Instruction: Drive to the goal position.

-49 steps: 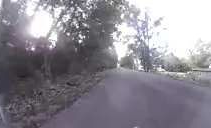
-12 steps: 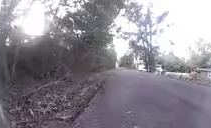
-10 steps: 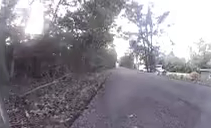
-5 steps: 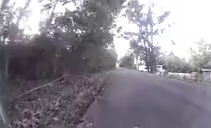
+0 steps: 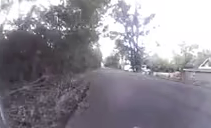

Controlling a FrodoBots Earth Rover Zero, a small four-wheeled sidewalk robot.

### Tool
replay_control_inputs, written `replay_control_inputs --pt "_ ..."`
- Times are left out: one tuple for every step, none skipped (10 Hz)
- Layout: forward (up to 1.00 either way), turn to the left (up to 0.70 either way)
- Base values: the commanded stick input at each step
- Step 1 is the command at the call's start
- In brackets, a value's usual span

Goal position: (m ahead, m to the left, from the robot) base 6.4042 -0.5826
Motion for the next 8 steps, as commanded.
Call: replay_control_inputs --pt "0.7 0.0" --pt "0.7 0.0" --pt "0.7 0.0" --pt "0.7 0.0" --pt "0.7 0.0" --pt "0.7 0.0" --pt "0.7 0.0" --pt "0.7 0.0"
